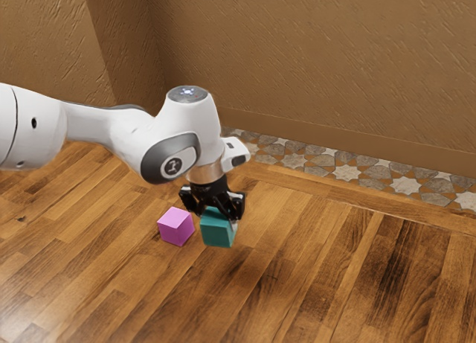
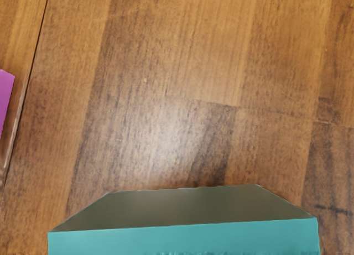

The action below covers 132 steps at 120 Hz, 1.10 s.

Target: Pick up the blue block with one arm, and put the blue block on the pink block with one arm

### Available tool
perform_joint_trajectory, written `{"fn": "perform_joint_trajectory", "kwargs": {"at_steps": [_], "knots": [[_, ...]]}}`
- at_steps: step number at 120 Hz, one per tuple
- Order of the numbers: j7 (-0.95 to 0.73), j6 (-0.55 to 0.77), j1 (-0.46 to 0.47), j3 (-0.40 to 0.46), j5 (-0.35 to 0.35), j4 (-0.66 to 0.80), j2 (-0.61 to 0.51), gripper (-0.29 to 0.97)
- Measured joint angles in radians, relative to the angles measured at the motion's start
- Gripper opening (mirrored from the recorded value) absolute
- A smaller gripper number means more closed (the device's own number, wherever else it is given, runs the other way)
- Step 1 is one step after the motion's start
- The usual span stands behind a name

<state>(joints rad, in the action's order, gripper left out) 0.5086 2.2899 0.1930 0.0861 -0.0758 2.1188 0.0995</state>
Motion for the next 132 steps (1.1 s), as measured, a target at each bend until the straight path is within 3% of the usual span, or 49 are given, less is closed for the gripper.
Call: {"fn": "perform_joint_trajectory", "kwargs": {"at_steps": [47,132], "knots": [[-0.243,-0.066,-0.172,-0.004,0.02,0.001,-0.011,0.36],[-0.588,-0.051,-0.297,0.001,0.029,-0.09,0.097,0.35]]}}
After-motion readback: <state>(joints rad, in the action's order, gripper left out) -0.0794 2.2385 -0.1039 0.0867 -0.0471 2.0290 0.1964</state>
